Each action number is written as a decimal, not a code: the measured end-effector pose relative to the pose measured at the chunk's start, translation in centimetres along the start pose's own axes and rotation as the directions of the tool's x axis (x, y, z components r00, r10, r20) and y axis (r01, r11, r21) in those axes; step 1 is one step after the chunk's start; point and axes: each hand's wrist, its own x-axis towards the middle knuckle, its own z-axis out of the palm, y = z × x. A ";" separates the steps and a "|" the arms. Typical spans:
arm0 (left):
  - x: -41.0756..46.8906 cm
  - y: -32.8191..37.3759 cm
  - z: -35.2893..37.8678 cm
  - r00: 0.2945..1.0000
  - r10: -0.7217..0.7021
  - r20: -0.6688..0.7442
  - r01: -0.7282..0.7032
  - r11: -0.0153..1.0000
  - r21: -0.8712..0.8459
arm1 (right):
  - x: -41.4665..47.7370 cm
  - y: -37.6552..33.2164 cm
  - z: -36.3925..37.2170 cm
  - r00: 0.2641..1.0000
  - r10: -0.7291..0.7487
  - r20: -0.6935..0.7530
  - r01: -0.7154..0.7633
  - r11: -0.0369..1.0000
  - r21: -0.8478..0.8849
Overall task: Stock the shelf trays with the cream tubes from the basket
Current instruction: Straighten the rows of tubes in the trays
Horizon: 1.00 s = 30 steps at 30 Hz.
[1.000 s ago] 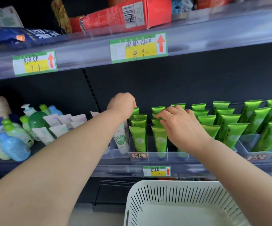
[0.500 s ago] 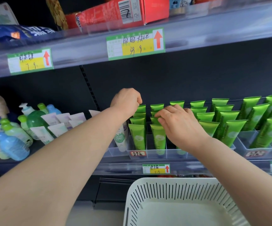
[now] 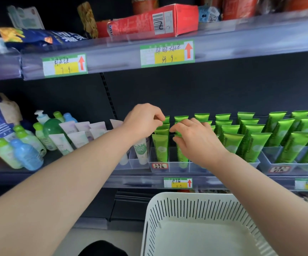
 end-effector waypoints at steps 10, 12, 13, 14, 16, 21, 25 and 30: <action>-6.0 -5.8 -2.3 0.994 -0.083 -0.066 0.091 0.985 0.145 | 2.2 -4.2 1.0 0.998 -0.043 -0.038 0.042 0.999 -0.029; -6.4 -7.7 -3.2 0.988 -0.109 -0.105 0.128 0.974 0.187 | 3.3 -5.2 1.7 0.998 -0.060 -0.030 0.059 0.998 -0.027; -6.5 -8.5 -3.5 0.986 -0.123 -0.116 0.143 0.972 0.185 | 4.0 -5.7 2.1 0.997 -0.068 -0.020 0.068 0.997 -0.029; -6.6 -9.2 -3.8 0.984 -0.132 -0.118 0.152 0.972 0.177 | 4.6 -6.2 2.5 0.997 -0.076 -0.010 0.076 0.997 -0.034; -6.4 -10.4 -3.9 0.985 -0.138 -0.100 0.153 0.973 0.172 | 5.8 -7.1 3.2 0.996 -0.086 0.005 0.086 0.995 -0.043; -4.8 -12.1 -3.3 0.991 -0.132 0.014 0.125 0.961 0.247 | 8.2 -8.2 4.7 0.995 -0.073 0.071 0.080 0.991 -0.106; -3.8 -12.6 -3.1 0.986 -0.124 0.112 0.087 0.954 0.287 | 9.2 -8.5 5.3 0.991 -0.045 0.128 0.064 0.987 -0.149; -3.4 -13.1 -2.4 0.982 -0.143 0.125 0.102 0.952 0.288 | 9.4 -8.5 5.8 0.992 -0.016 0.129 0.035 0.988 -0.147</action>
